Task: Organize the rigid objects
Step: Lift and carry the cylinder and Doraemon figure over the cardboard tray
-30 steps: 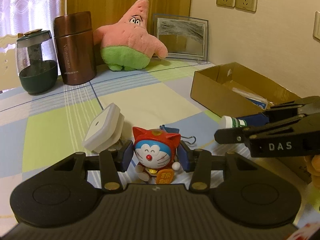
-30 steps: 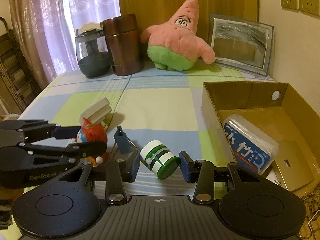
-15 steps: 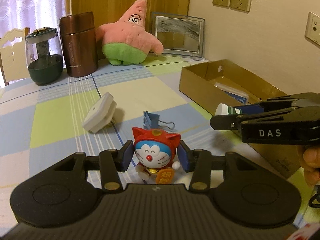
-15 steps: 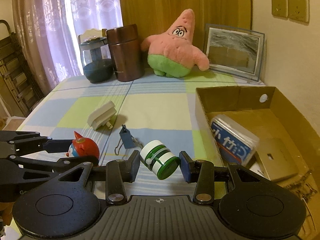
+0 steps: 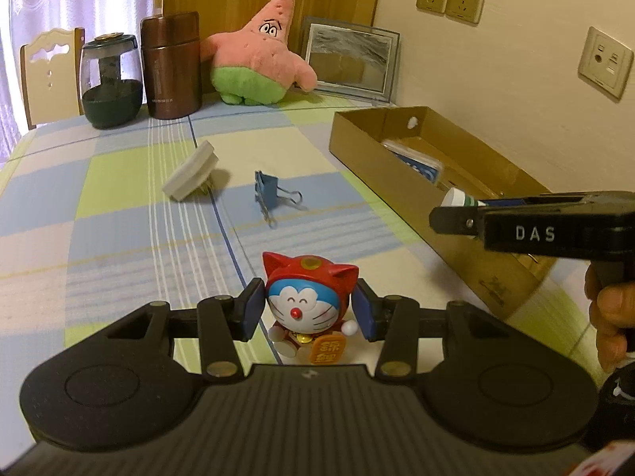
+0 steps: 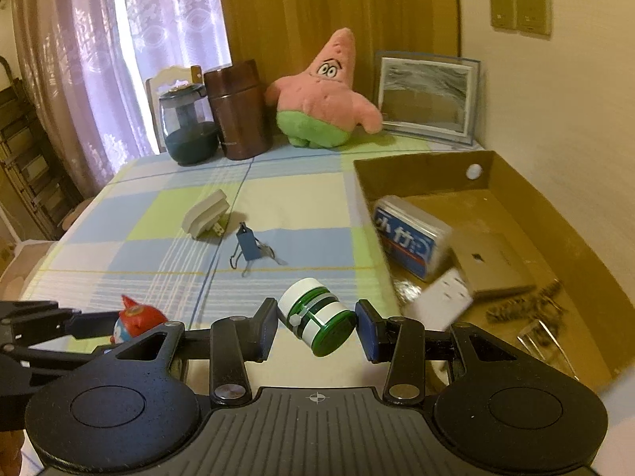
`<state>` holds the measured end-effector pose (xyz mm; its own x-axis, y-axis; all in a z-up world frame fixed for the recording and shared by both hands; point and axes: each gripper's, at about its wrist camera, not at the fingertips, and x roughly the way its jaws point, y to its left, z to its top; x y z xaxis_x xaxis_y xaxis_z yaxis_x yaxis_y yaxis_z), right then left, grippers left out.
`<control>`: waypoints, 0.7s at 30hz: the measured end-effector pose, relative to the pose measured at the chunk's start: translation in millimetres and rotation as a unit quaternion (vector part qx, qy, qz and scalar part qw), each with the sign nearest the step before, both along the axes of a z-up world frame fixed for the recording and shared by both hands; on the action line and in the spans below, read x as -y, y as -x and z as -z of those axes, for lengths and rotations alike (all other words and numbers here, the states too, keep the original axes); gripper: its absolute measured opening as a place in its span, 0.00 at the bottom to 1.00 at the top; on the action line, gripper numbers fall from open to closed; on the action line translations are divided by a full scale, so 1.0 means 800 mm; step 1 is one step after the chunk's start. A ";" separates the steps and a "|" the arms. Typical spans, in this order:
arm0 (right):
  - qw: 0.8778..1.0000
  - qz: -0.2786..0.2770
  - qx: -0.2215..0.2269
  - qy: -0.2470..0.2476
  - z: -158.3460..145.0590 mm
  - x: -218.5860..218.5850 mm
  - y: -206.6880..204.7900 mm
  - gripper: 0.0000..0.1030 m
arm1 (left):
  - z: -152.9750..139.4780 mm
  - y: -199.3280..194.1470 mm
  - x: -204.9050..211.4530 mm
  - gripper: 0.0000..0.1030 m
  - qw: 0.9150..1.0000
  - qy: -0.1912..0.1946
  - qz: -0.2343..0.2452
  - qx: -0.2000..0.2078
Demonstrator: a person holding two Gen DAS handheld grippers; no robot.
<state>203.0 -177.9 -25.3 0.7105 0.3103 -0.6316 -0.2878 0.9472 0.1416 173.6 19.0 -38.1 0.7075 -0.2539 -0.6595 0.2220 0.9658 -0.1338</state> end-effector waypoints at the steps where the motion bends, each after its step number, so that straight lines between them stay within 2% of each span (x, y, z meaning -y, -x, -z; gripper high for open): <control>1: 1.000 0.002 0.000 -0.001 -0.002 0.003 0.004 0.38 | -0.002 0.006 0.003 0.41 1.000 0.000 0.000 -0.001; 10: 1.000 0.027 0.009 0.001 -0.024 0.044 0.035 0.38 | -0.025 0.040 0.027 0.41 1.000 0.000 0.003 0.000; 17: 0.998 0.054 0.019 0.003 -0.041 0.080 0.048 0.38 | -0.047 0.046 0.066 0.41 1.000 0.000 0.030 0.009; 21: 0.997 0.078 0.019 -0.019 -0.053 0.108 0.050 0.38 | -0.060 0.041 0.093 0.41 0.999 0.001 0.050 0.016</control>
